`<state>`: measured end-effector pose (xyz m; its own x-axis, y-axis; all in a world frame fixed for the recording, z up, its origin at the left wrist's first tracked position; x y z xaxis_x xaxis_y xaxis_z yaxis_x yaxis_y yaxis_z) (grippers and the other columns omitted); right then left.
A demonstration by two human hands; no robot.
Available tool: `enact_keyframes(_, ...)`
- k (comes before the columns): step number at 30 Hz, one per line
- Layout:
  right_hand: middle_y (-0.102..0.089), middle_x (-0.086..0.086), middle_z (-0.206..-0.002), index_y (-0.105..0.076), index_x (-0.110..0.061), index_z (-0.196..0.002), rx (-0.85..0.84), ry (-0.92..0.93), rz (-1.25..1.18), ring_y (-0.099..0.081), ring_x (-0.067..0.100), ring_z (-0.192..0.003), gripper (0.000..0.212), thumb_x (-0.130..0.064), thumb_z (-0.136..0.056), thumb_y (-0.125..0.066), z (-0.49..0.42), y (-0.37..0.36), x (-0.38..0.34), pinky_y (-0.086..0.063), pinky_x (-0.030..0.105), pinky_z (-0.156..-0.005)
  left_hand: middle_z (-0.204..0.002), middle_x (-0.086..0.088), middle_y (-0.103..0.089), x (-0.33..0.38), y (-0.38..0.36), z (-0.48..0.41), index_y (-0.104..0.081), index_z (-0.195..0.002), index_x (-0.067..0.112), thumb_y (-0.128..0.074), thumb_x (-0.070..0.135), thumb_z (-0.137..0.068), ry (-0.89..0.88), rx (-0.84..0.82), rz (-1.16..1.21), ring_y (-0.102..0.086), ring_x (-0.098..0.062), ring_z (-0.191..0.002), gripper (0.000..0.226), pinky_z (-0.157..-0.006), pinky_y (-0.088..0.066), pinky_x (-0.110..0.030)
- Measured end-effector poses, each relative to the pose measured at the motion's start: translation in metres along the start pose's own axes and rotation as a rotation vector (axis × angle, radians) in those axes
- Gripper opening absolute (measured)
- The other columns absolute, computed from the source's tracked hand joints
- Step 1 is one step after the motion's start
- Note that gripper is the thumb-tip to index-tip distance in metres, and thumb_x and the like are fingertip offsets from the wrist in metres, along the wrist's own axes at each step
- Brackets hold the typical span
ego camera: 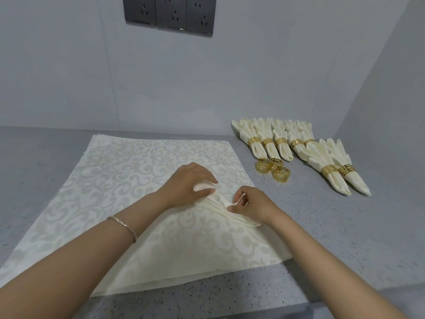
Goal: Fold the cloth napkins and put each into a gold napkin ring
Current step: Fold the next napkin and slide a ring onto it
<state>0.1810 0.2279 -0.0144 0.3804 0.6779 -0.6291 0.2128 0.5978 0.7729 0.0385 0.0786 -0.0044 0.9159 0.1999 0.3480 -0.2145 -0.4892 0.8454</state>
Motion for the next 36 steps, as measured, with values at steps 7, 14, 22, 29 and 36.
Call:
enact_keyframes(7,-0.064,0.000,-0.078,-0.057,-0.020,-0.083,-0.223,-0.114,-0.464,-0.054,0.010,-0.067,0.028,-0.034,-0.074,-0.079,-0.001,0.020,-0.001,-0.042,0.020,-0.063,-0.115,0.018,-0.060,0.018,-0.025,0.007,-0.058,-0.121,0.034,-0.067,0.064,-0.071,-0.073,-0.142,-0.066,-0.048,-0.002,-0.108,0.060,-0.103,-0.027,-0.022)
enact_keyframes(14,-0.064,-0.002,-0.079,-0.063,-0.017,-0.080,-0.325,-0.220,-0.567,-0.056,0.009,-0.070,0.016,-0.030,-0.081,-0.071,-0.004,0.034,0.030,-0.045,0.019,-0.064,-0.101,0.007,-0.067,0.042,-0.033,-0.021,-0.060,-0.118,0.028,-0.054,0.027,-0.091,-0.096,-0.211,-0.205,-0.057,-0.016,-0.093,0.027,-0.086,-0.036,-0.025)
enact_keyframes(22,-0.058,0.008,-0.118,-0.057,-0.011,-0.107,0.569,-0.183,-0.377,-0.054,0.021,-0.099,0.032,-0.019,-0.081,-0.074,-0.043,0.089,0.090,-0.041,0.028,-0.079,-0.096,-0.001,-0.064,0.051,-0.025,-0.060,-0.056,-0.106,0.017,-0.050,0.038,-0.095,-0.013,-0.367,-0.352,-0.058,-0.019,-0.088,0.025,-0.067,-0.032,-0.027)
enact_keyframes(29,-0.051,0.010,-0.135,-0.038,-0.012,-0.136,0.495,-0.249,-0.234,-0.052,0.029,-0.119,0.069,-0.031,-0.080,-0.074,-0.069,0.083,0.111,-0.043,0.041,-0.099,-0.091,-0.004,-0.057,0.052,-0.030,-0.077,-0.051,-0.113,0.014,-0.042,0.043,-0.098,0.066,-0.394,-0.486,-0.049,-0.019,-0.077,0.034,-0.067,-0.032,-0.029)
enact_keyframes(36,-0.065,0.004,-0.115,-0.061,-0.012,-0.115,0.492,-0.181,-0.761,-0.062,0.016,-0.103,0.046,-0.034,-0.078,-0.076,-0.048,0.088,0.095,-0.050,0.032,-0.096,-0.085,0.000,-0.049,0.044,-0.023,-0.074,-0.048,-0.111,0.014,-0.040,0.045,-0.099,0.106,-0.378,-0.541,-0.044,-0.017,-0.074,0.034,-0.067,-0.032,-0.029)
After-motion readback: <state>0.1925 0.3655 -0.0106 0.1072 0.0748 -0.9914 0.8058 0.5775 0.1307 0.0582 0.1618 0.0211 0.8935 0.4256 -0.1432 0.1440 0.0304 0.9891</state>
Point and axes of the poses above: each hand's wrist, its own z-axis away from the middle knuckle, its own y-axis out of the back of the hand, x = y × z, the point moved 3 cm from there along -z, towards the middle knuckle
